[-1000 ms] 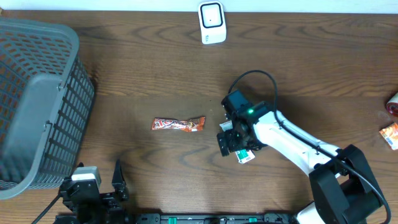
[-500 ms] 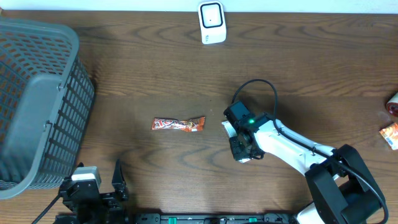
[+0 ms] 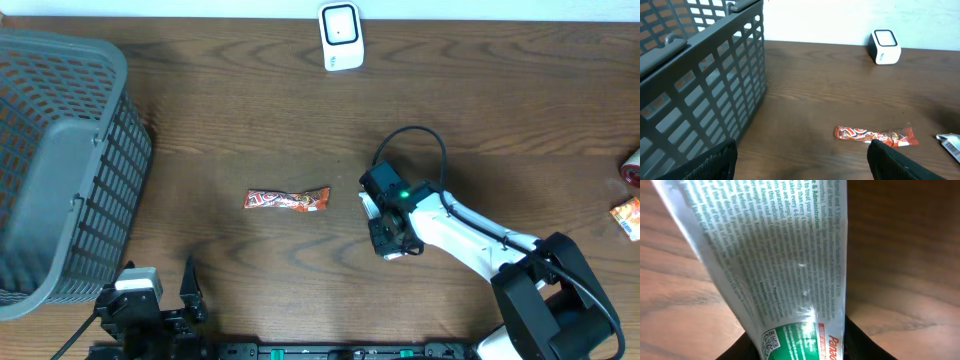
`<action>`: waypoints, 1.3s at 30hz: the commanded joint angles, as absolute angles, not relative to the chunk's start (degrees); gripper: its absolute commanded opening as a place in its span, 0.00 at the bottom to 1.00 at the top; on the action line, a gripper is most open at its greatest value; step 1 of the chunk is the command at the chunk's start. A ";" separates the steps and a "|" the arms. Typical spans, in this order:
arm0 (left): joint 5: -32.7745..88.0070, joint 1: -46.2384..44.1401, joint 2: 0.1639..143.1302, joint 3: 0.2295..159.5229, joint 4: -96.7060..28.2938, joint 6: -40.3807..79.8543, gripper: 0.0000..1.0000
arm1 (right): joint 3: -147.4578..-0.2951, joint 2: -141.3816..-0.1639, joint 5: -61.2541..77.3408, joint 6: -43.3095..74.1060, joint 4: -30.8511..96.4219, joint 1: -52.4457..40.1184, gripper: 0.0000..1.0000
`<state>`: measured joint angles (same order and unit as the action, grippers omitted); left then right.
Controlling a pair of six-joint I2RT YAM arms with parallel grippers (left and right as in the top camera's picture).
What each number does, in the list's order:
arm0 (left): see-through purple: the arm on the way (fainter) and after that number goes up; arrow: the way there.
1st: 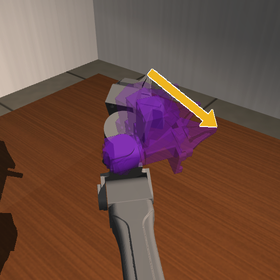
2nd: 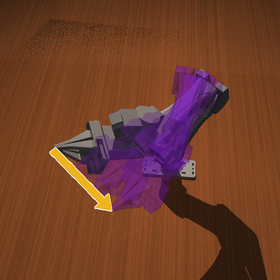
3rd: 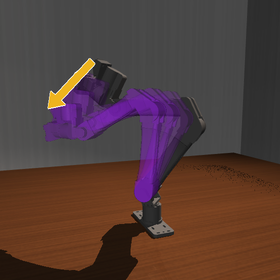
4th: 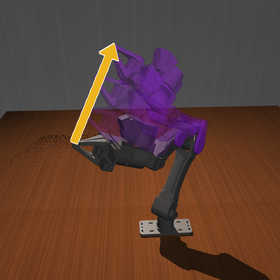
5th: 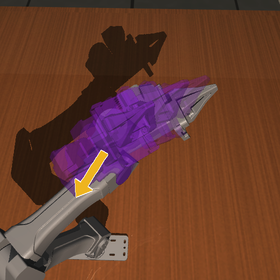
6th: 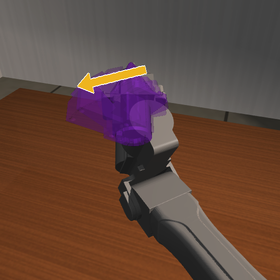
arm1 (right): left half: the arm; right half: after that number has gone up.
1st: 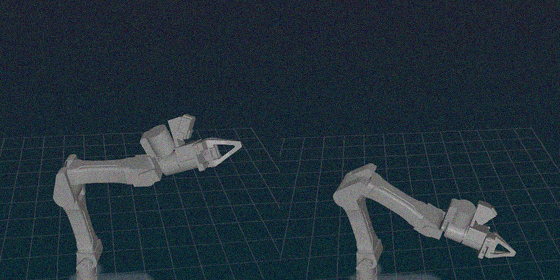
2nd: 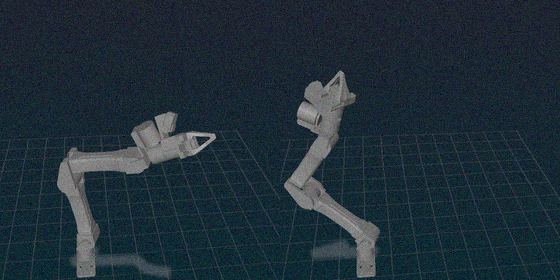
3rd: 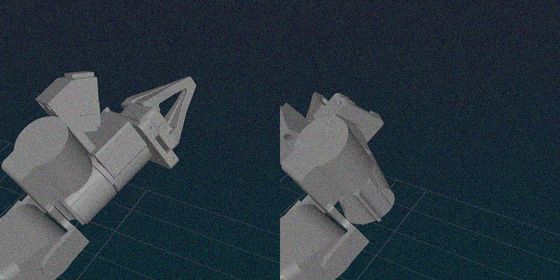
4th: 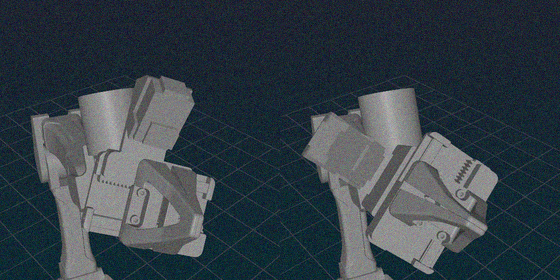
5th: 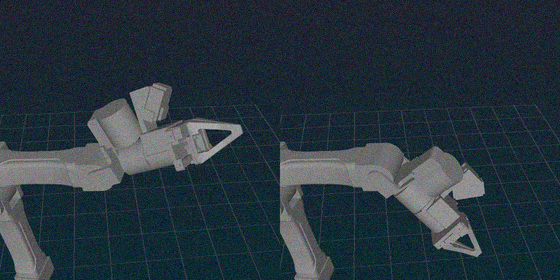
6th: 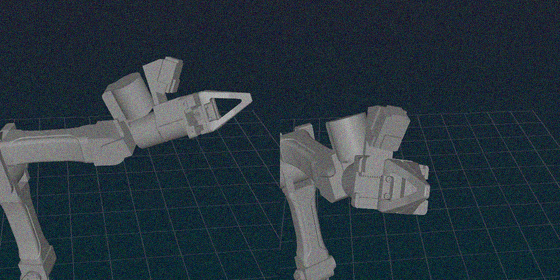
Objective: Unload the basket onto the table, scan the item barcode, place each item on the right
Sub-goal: 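Carry the Panadol box up to the white scanner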
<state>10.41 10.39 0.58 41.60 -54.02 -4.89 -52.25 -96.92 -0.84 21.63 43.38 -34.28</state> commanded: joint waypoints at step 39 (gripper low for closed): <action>10.74 10.20 0.23 41.71 -54.04 -4.84 0.84 | -73.32 -105.21 -15.22 -13.39 10.57 -22.20 0.32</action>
<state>10.39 10.39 0.58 41.60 -54.02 -4.89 -70.06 -102.06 -13.96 -9.41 10.90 -23.09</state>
